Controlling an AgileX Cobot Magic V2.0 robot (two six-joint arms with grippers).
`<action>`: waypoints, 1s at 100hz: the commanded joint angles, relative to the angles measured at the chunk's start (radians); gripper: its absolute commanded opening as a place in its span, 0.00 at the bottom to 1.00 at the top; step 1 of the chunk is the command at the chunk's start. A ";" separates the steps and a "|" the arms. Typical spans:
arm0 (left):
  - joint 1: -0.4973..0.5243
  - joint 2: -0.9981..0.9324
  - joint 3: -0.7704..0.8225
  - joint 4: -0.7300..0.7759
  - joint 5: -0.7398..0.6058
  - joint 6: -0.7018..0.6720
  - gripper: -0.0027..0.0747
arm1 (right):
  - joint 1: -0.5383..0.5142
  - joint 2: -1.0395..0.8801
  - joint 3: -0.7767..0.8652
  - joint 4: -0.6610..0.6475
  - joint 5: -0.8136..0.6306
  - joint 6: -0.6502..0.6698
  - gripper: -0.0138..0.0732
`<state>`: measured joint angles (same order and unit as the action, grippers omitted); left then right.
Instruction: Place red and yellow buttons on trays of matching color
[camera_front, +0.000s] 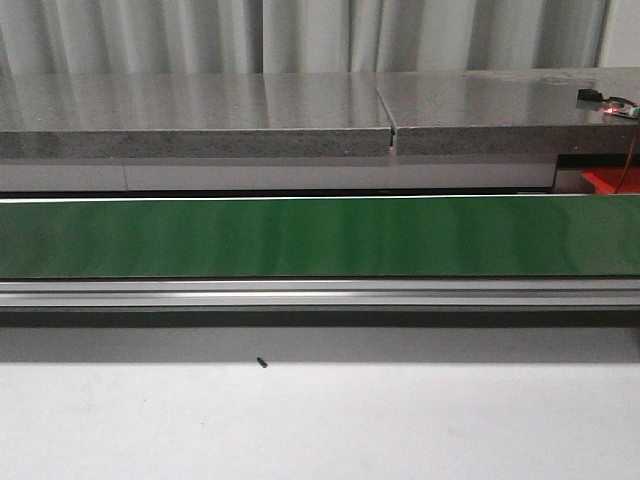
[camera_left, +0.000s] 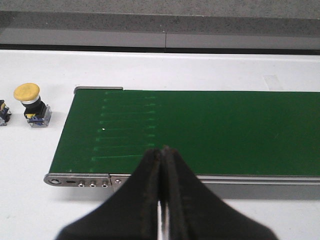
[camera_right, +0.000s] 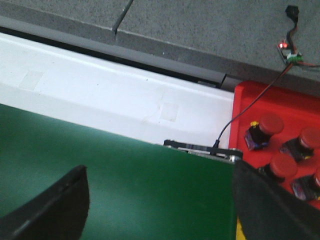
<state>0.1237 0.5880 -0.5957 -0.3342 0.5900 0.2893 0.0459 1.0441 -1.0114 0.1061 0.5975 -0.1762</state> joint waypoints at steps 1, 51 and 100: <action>-0.008 0.001 -0.025 -0.016 -0.060 0.000 0.01 | -0.004 -0.093 0.046 -0.007 -0.083 0.039 0.83; -0.008 0.001 -0.025 -0.016 -0.060 0.000 0.01 | -0.005 -0.456 0.327 -0.007 0.021 0.065 0.59; -0.008 0.001 -0.025 -0.016 -0.060 0.000 0.01 | -0.005 -0.547 0.335 -0.007 0.110 0.065 0.08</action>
<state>0.1237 0.5880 -0.5957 -0.3342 0.5900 0.2893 0.0459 0.4945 -0.6506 0.1023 0.7565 -0.1104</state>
